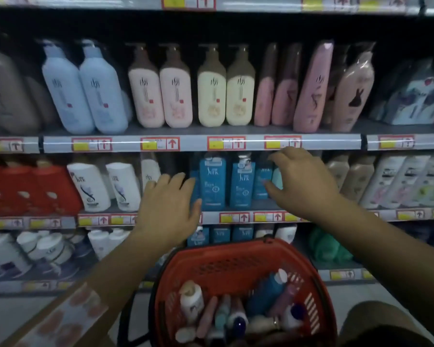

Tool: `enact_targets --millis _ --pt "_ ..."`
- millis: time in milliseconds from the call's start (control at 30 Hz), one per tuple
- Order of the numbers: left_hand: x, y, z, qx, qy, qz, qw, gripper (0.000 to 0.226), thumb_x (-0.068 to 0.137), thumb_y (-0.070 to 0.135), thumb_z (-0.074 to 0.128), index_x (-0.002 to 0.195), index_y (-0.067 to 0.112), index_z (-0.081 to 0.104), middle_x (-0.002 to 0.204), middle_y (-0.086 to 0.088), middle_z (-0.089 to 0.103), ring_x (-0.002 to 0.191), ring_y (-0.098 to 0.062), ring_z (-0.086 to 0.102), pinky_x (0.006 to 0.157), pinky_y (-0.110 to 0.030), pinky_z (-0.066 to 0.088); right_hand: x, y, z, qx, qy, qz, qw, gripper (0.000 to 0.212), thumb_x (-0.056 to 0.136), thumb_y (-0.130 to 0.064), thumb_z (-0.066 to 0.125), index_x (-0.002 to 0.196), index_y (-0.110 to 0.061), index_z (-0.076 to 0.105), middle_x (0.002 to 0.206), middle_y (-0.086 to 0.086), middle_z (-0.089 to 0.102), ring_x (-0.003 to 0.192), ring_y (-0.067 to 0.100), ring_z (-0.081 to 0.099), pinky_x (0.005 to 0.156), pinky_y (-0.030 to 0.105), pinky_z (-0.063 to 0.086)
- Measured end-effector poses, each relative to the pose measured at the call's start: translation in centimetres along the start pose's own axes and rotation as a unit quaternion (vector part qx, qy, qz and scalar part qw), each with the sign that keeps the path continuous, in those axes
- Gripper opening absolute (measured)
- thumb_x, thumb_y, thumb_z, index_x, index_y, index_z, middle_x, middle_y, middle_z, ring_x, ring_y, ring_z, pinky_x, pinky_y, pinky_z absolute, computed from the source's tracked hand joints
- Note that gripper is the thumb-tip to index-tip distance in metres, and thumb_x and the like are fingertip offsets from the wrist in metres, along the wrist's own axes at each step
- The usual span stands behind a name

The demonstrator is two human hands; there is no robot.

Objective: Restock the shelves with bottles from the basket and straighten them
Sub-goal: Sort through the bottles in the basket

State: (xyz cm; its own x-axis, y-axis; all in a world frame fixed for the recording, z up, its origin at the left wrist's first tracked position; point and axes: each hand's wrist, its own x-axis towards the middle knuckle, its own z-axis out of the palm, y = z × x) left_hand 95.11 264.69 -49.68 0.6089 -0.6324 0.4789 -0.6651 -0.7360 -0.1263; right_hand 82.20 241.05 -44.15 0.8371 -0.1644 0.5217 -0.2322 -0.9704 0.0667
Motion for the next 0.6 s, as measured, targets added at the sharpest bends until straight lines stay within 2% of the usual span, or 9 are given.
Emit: enact_targets --millis 100,167,300,433,500,600 --pt "-3.2 1.3 3.5 -0.014 -0.020 -0.006 1.000 0.057 0.089 0.046 0.036 0.123 0.011 0.064 0.122 -0.012 0.065 0.101 -0.036 0.059 0.082 -0.047 0.047 -3.6 -0.1 4.5 0.011 -0.043 0.012 0.999 0.050 0.086 -0.039 0.068 0.125 -0.009 0.061 0.115 0.012 0.058 0.102 0.035 0.058 0.082 0.047 0.054" --pt "-5.1 2.2 5.7 -0.035 -0.035 -0.007 0.999 0.052 0.089 0.044 0.040 0.120 0.011 0.065 0.119 -0.011 0.065 0.099 -0.033 0.058 0.081 -0.045 0.045 -5.7 0.0 7.5 0.019 -0.063 0.020 0.998 0.043 0.085 -0.034 0.070 0.118 -0.007 0.063 0.108 0.012 0.054 0.094 0.034 0.057 0.075 0.044 0.054" --pt "-8.0 3.3 10.1 -0.041 -0.121 -0.009 0.992 0.053 0.089 0.046 0.037 0.124 0.016 0.063 0.121 -0.005 0.066 0.101 -0.028 0.059 0.081 -0.044 0.049 -9.2 0.6 12.5 0.038 -0.137 0.071 0.987 0.039 0.076 -0.016 0.071 0.113 -0.006 0.066 0.102 0.013 0.054 0.088 0.036 0.058 0.068 0.046 0.054" --pt "-8.8 4.0 12.8 -0.036 -0.162 0.012 0.986 0.053 0.085 0.046 0.041 0.119 0.016 0.068 0.114 -0.005 0.069 0.099 -0.028 0.064 0.080 -0.044 0.053 -11.3 0.9 15.9 0.047 -0.229 0.078 0.969 0.049 0.082 -0.027 0.066 0.129 -0.016 0.057 0.117 0.006 0.051 0.104 0.029 0.056 0.081 0.045 0.055" --pt "-8.5 4.3 13.9 -0.039 -0.160 0.024 0.986 0.051 0.085 0.045 0.043 0.120 0.016 0.067 0.116 -0.005 0.068 0.101 -0.027 0.063 0.082 -0.044 0.053 -11.2 1.0 16.5 0.069 -0.246 0.075 0.964 0.055 0.084 -0.029 0.064 0.136 -0.019 0.052 0.126 0.004 0.047 0.113 0.027 0.053 0.088 0.041 0.054" --pt "-8.0 4.5 15.5 -0.045 -0.175 0.026 0.983 0.052 0.086 0.044 0.044 0.123 0.015 0.067 0.119 -0.006 0.068 0.101 -0.028 0.063 0.083 -0.045 0.052 -11.2 1.0 17.6 0.072 -0.260 0.063 0.961 0.054 0.082 -0.026 0.065 0.135 -0.018 0.052 0.136 0.006 0.043 0.122 0.028 0.049 0.093 0.040 0.052"
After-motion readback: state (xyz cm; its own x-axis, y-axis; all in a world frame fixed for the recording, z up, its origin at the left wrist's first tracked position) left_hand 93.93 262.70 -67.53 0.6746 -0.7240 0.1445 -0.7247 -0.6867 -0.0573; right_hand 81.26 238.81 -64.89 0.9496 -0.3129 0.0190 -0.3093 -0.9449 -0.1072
